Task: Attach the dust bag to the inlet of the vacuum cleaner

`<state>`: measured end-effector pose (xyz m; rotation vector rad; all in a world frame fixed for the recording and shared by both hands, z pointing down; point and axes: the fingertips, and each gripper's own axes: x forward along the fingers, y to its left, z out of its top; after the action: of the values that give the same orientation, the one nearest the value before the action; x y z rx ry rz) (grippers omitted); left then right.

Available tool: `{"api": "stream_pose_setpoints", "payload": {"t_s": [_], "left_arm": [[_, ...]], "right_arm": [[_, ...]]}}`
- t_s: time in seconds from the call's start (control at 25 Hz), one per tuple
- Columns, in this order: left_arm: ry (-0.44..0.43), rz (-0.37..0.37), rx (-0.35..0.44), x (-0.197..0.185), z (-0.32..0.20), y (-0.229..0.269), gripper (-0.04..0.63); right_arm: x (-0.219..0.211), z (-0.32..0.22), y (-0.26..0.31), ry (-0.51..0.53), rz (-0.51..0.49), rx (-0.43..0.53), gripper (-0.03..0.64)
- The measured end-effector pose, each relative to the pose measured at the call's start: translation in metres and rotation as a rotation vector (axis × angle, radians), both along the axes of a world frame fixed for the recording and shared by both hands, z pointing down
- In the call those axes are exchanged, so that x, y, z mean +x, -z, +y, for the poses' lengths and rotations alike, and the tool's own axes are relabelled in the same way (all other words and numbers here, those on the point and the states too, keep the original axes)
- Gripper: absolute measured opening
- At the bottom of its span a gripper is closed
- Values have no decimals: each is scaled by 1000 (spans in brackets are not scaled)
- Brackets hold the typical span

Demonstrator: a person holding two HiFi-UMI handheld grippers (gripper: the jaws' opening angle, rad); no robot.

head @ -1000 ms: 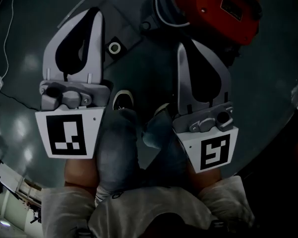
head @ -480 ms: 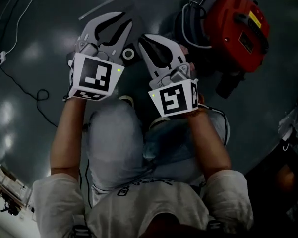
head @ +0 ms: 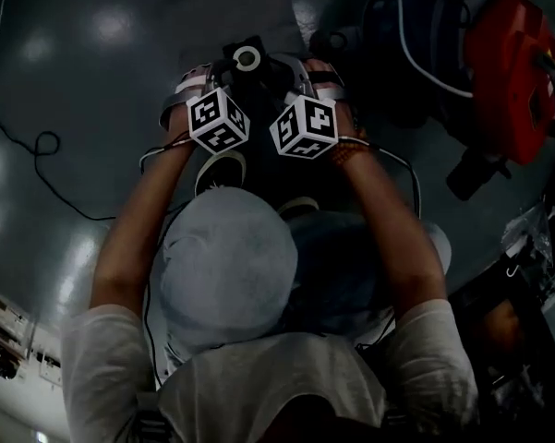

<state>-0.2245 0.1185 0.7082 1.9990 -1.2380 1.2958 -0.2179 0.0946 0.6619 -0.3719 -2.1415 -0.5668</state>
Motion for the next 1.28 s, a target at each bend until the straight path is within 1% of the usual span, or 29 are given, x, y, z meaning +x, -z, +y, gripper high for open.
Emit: {"api": "stream_pose_setpoints", "payload": {"t_s": [0.12, 0.28, 0.4, 0.48, 0.56, 0.64, 0.8, 0.92, 1.0, 1.04, 1.08, 1.12, 1.2, 1.28], "left_arm": [[-30, -27, -74, 7, 13, -33, 222], [-60, -86, -129, 3, 21, -62, 224], [-80, -104, -122, 3, 22, -69, 215], [-94, -120, -92, 2, 20, -65, 152], [-106, -123, -70, 0, 19, -59, 116], [-106, -91, -64, 0, 18, -47, 89], [-110, 15, -64, -4, 14, -11, 51], [-145, 104, -90, -1, 11, 26, 38], [-185, 147, -117, 4, 10, 54, 37], [-209, 154, -132, 2, 8, 68, 37], [-238, 149, -145, -3, 5, 82, 37], [-271, 137, -156, -10, 0, 96, 37], [-332, 127, -183, -16, -6, 130, 37], [-383, 141, -211, -11, -8, 168, 38]], "right_arm": [[6, 4, -34, 6, 54, -10, 161], [12, 4, -56, -12, 88, -14, 161], [20, 7, -65, -12, 115, -10, 161], [24, 7, -70, -8, 127, -3, 161], [26, 7, -72, 0, 133, 9, 161], [26, 6, -71, 14, 130, 35, 161], [15, 1, -61, 42, 97, 81, 161], [9, -1, -45, 74, 75, 103, 161], [8, -1, -29, 98, 65, 92, 160], [5, -2, -19, 104, 58, 78, 152], [-1, -5, -7, 105, 47, 66, 93], [-7, -9, 6, 102, 35, 53, 62], [-11, -11, 37, 95, 31, 13, 41], [-2, -7, 73, 81, 44, -34, 37]]}}
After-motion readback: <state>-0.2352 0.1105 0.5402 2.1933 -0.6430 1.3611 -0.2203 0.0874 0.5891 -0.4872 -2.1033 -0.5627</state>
